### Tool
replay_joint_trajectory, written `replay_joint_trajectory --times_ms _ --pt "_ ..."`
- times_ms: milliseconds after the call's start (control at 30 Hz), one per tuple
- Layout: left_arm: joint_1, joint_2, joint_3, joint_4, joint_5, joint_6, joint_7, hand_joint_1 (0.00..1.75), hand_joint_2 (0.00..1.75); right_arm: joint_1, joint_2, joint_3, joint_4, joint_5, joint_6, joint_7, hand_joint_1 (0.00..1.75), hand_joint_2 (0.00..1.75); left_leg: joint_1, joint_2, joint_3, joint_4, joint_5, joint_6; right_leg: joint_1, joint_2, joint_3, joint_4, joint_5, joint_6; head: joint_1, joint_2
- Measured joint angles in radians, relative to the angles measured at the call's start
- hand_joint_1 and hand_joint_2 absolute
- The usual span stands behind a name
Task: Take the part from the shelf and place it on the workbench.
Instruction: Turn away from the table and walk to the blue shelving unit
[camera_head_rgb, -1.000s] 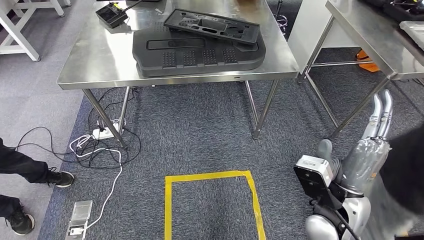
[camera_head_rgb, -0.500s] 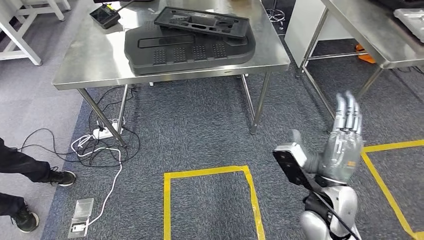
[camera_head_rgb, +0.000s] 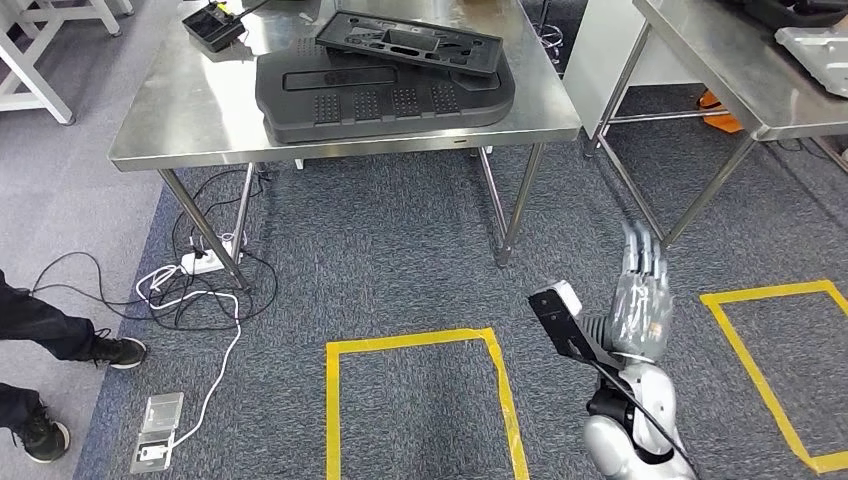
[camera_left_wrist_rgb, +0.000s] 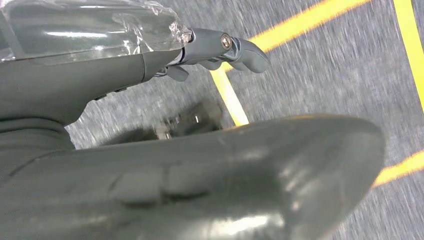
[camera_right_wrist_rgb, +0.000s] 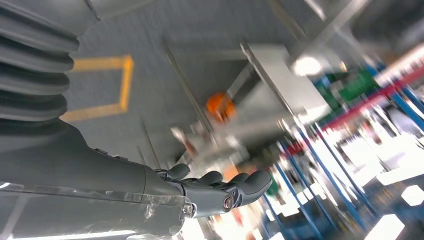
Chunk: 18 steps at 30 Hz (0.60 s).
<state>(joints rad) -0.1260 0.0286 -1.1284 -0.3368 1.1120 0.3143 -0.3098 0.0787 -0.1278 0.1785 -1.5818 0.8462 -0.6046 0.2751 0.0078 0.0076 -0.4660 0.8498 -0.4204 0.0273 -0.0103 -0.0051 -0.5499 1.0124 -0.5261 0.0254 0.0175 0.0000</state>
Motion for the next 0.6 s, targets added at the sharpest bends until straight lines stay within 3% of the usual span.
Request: replay_joint_trajectory --times_ms 67,133,200,267,300,367,433,533,567,600 --pt "0.000 0.000 0.000 0.000 0.000 0.000 0.000 0.00 0.00 0.000 0.000 0.000 0.003 -0.002 -0.001 -0.001 0.00 1.75 0.000 0.000 0.000 0.000 0.000 0.000 0.000 0.000 -0.003 0.006 -0.003 0.000 0.000 0.000" --pt "0.002 0.000 0.000 0.000 0.000 0.000 0.000 0.00 0.00 0.000 0.001 0.000 0.076 -0.057 -0.031 -0.044 0.00 1.75 -0.002 0.000 -0.011 0.005 0.003 0.001 -0.002 0.000 -0.048 0.115 -0.047 0.004 0.007 0.000" --pt "0.006 0.000 0.000 0.000 0.001 0.000 0.002 0.00 0.00 -0.006 0.005 0.000 0.245 -0.173 -0.060 -0.109 0.00 1.75 -0.003 0.000 -0.023 0.013 0.008 -0.005 -0.003 0.002 0.001 0.054 -0.012 0.001 0.024 0.000" --pt "0.007 0.000 0.000 0.000 0.003 0.000 0.006 0.00 0.00 -0.016 0.011 0.000 0.392 -0.282 -0.062 -0.164 0.00 1.75 -0.005 -0.001 -0.028 0.017 0.013 -0.016 0.000 0.005 0.097 -0.130 0.069 -0.011 0.036 0.000" --pt "0.007 0.000 0.000 0.000 0.005 0.000 0.007 0.00 0.00 -0.019 0.015 -0.001 0.438 -0.318 -0.062 -0.193 0.00 1.75 -0.006 0.000 -0.029 0.017 0.015 -0.021 0.002 0.006 0.102 -0.146 0.073 -0.016 0.036 0.000" --pt "0.008 0.000 0.000 0.000 0.008 0.000 0.009 0.00 0.00 -0.024 0.022 -0.003 0.522 -0.363 -0.064 -0.236 0.00 0.87 -0.006 0.000 -0.029 0.019 0.015 -0.031 0.001 0.006 0.099 -0.149 0.080 -0.026 0.031 0.000" --pt "0.008 0.000 0.000 0.000 0.010 0.000 0.010 0.00 0.00 -0.036 0.031 -0.005 0.601 -0.401 -0.057 -0.254 0.00 0.00 -0.005 -0.001 -0.047 0.068 -0.025 -0.042 -0.003 0.005 0.095 -0.155 0.090 -0.038 0.022 0.000" --pt "0.010 0.000 -0.001 0.000 0.010 -0.001 0.013 0.00 0.00 -0.052 0.047 -0.021 0.736 -0.511 -0.024 -0.299 0.00 0.00 -0.002 -0.001 -0.133 0.286 -0.150 -0.055 -0.002 0.001 0.080 -0.156 0.101 -0.049 0.002 0.000" --pt "0.011 0.000 -0.001 0.000 0.010 -0.001 0.014 0.00 0.00 -0.054 0.054 -0.031 0.787 -0.558 -0.004 -0.319 0.00 0.00 -0.001 -0.001 -0.151 0.339 -0.170 -0.056 -0.002 0.000 0.076 -0.155 0.103 -0.049 -0.002 0.000" --pt "0.013 0.000 -0.002 0.000 0.009 -0.002 0.016 0.00 0.00 -0.056 0.061 -0.043 0.836 -0.603 0.022 -0.332 0.00 0.00 -0.001 -0.001 -0.150 0.354 -0.171 -0.056 -0.001 0.000 0.072 -0.154 0.105 -0.049 -0.005 0.000"
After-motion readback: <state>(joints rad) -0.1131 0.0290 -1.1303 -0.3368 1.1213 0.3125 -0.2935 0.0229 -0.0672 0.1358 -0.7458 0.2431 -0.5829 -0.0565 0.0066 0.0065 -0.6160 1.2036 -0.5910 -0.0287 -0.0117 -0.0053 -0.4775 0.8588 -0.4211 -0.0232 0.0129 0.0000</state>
